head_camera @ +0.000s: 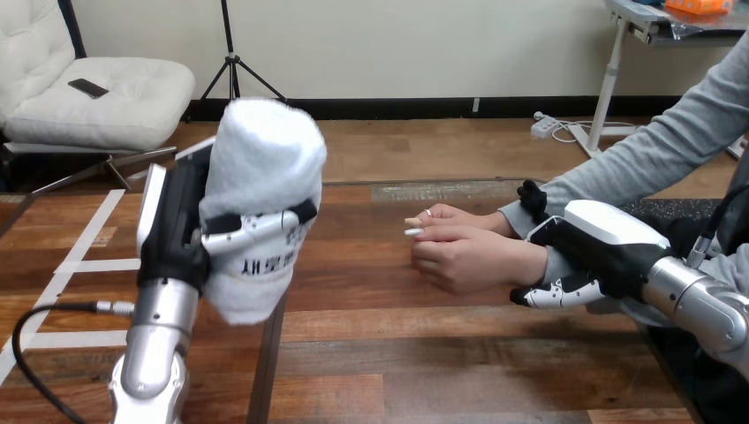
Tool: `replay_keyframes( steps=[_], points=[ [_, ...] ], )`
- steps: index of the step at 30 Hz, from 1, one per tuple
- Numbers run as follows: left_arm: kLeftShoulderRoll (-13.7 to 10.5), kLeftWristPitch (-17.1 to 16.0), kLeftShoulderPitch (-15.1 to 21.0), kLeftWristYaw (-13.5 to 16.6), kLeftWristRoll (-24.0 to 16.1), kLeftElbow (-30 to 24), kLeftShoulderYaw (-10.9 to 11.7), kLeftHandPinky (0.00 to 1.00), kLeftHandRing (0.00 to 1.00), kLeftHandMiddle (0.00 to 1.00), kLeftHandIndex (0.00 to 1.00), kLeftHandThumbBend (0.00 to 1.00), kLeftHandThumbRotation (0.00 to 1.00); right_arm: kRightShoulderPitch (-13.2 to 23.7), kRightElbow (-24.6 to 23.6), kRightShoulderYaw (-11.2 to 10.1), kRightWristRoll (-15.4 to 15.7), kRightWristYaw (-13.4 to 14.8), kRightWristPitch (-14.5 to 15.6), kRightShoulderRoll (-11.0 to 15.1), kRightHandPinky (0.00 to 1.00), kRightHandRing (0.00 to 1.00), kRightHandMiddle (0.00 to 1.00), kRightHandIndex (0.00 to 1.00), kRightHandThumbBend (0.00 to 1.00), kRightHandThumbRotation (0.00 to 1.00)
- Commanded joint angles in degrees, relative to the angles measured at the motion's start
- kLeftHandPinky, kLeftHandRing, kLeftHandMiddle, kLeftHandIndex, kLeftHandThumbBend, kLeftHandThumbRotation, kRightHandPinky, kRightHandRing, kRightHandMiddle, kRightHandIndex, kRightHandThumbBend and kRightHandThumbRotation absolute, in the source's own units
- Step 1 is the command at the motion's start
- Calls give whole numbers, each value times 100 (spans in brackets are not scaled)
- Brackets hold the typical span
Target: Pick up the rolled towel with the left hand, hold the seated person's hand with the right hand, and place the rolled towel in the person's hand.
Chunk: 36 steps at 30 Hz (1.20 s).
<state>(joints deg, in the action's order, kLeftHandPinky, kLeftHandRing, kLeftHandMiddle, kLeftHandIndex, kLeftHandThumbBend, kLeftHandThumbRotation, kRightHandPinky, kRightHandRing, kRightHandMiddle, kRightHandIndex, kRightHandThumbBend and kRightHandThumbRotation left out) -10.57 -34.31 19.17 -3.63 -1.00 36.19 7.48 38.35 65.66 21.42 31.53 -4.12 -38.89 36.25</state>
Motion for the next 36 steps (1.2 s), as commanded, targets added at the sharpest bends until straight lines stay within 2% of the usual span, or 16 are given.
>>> replay_keyframes(
  steps=[1,8,36],
  points=[
    [-69,-263,551,25,-54,-84,-57,30,34,38,40,61,0,148,-209,-146,-150,-53,27,-39,35,39,44,47,60,36],
    [-70,-303,566,-5,-19,-41,-42,30,34,39,40,61,0,129,-209,-199,-237,-159,51,-59,36,39,44,48,61,37],
    [-142,-340,566,-34,-1,-32,-1,29,33,38,40,60,0,140,-163,-212,-294,-258,-5,-81,36,39,44,47,63,37]
  ],
)
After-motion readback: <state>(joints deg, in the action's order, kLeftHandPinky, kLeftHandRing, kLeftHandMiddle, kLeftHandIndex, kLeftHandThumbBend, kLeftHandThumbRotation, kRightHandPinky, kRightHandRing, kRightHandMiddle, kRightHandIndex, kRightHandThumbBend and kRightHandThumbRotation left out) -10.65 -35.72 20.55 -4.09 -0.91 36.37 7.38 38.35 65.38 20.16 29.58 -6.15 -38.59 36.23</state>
